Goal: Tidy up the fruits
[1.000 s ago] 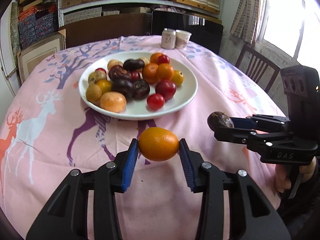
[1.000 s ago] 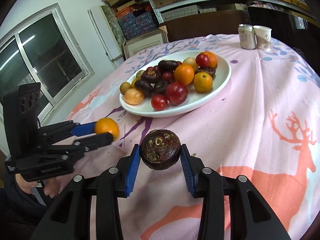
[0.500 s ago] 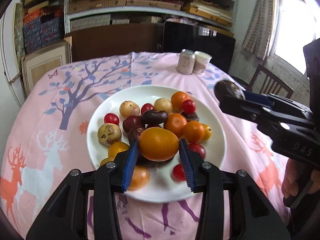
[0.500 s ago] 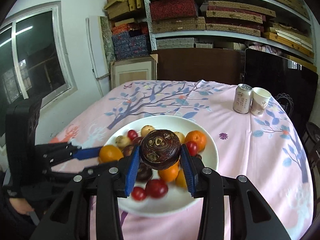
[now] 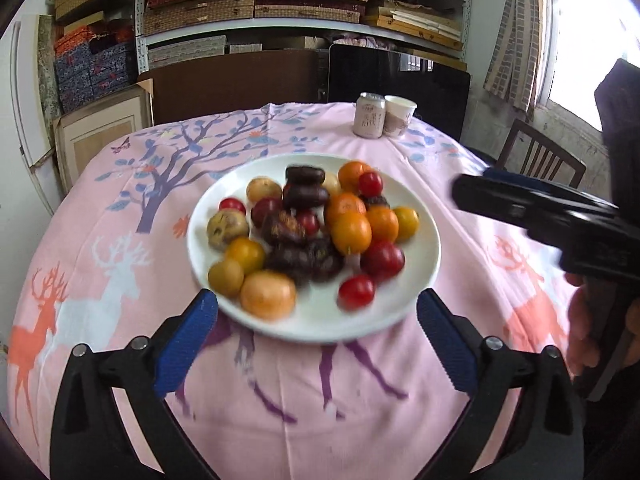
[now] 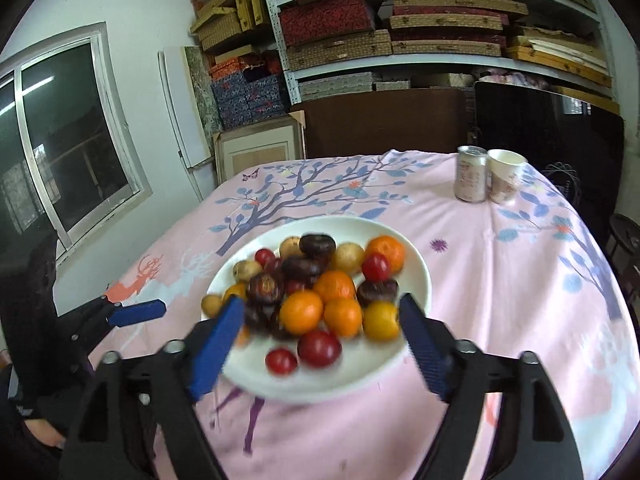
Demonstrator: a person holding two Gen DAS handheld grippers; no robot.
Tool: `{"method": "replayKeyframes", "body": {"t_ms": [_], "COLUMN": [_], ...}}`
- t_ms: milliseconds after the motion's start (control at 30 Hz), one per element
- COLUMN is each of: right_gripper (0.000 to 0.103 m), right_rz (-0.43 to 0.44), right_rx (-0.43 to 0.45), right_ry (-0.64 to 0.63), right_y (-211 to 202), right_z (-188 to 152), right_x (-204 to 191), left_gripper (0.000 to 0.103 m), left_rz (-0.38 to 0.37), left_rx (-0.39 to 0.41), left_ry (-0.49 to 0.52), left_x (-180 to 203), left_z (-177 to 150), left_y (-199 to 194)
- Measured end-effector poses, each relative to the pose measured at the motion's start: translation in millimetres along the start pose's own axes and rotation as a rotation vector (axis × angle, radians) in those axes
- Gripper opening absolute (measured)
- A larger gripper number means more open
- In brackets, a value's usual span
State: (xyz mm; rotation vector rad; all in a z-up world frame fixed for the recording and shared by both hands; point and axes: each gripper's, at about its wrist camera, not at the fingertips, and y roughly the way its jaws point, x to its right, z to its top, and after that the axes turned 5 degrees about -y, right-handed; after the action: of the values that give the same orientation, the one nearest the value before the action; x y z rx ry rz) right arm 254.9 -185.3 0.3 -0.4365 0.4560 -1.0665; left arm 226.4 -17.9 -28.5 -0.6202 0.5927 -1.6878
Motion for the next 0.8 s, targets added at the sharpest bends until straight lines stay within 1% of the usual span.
{"method": "replayKeyframes", "body": {"t_ms": [67,133,200,267,333,433,600,800], "right_gripper": [0.099,0.099,0.099,0.099,0.099,0.099,0.099,0.099], "right_rz": [-0.016,0.001,0.018,0.0,-0.03,-0.059,-0.08,-0.089], "right_rx": [0.01,-0.009,-0.048,-0.087,-0.102,-0.071,-0.045,-0.022], "right_ry": [0.009,0.02,0.049,0.076,0.074,0.066,0.05,0.05], "right_y": [-19.5,-33.9,-44.5,-53.0,-63.3,-84.6,-114.0,-138.0], "right_z": [-20.0,-39.4,-56.1,-65.6,-71.6,-76.3,-82.2,-88.1], "right_x": [-3.7,-7.7,-10.0,-11.5,-15.2,-20.2,-32.1,-40.7], "left_gripper": [0.098,0.098,0.098,0.098,0.098,0.098,0.098,0.098], "left_rz": [0.018,0.023,0.05,0.07,0.061,0.057,0.106,0.13], "left_rx": [-0.009,-0.023,-0.045,-0.048,-0.034,-0.004,0.04,0.066], "left_ry": [-0.009,-0.028,-0.039,-0.042,-0.054,-0.069,-0.08,-0.09], "left_x": [2.7,4.6,7.0,9.6,11.6,14.2,18.1,21.8], "left_z": [-15.8,-31.5,-43.1,-52.2,-60.6,-69.1,-77.4,-86.5], "left_y": [-10.2,-20.5,-29.2,-39.3,-53.4,-73.8,-104.6,-133.8]}}
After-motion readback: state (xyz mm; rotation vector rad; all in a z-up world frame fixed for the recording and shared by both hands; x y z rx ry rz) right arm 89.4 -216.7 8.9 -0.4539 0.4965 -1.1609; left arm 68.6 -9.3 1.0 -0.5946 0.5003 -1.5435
